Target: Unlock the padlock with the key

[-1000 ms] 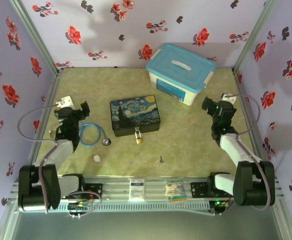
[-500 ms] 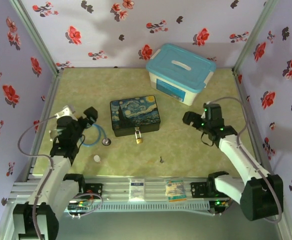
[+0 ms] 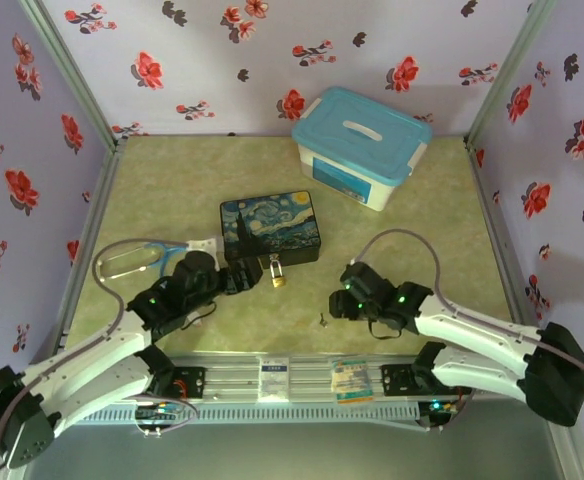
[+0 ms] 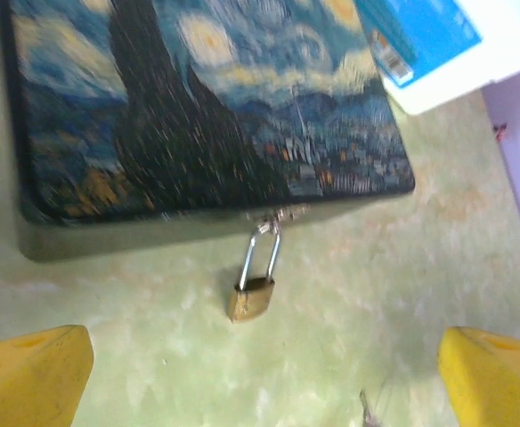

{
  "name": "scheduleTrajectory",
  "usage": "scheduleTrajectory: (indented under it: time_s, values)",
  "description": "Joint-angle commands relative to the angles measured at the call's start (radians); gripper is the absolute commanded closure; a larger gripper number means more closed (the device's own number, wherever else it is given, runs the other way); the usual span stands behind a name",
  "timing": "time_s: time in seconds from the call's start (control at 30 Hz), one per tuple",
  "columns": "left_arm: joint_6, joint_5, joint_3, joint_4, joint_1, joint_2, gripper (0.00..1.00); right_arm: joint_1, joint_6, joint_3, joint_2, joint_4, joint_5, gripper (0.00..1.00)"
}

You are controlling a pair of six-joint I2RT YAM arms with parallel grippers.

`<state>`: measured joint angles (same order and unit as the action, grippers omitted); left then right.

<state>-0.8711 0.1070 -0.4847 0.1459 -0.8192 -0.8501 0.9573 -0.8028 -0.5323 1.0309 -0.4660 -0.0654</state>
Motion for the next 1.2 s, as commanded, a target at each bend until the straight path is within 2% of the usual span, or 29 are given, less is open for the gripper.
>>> scheduleTrajectory:
  time_s: [0.0, 0.23, 0.43, 0.77, 1.03, 1.17]
  values:
    - [-0.051, 0.074, -0.037, 0.022, -0.062, -0.052, 0.00, 0.077, -0.091, 0.000, 0.058, 0.059, -0.076, 0.46]
    - [-0.105, 0.110, -0.038, -0.044, -0.167, -0.126, 0.00, 0.168, -0.094, -0.069, 0.241, 0.095, -0.134, 0.55]
    - [-0.117, 0.115, -0.044, -0.078, -0.209, -0.179, 0.00, 0.220, -0.091, -0.102, 0.327, 0.123, -0.154, 0.56]
    - [-0.123, 0.117, -0.032, -0.100, -0.215, -0.198, 0.00, 0.266, -0.129, -0.130, 0.388, 0.048, -0.213, 0.59]
    - [-0.120, 0.115, -0.035, -0.092, -0.216, -0.187, 0.00, 0.337, -0.185, -0.170, 0.470, -0.016, -0.259, 0.66]
    - [-0.123, 0.117, -0.021, -0.096, -0.217, -0.170, 0.00, 0.343, -0.223, -0.153, 0.485, -0.009, -0.301, 0.69]
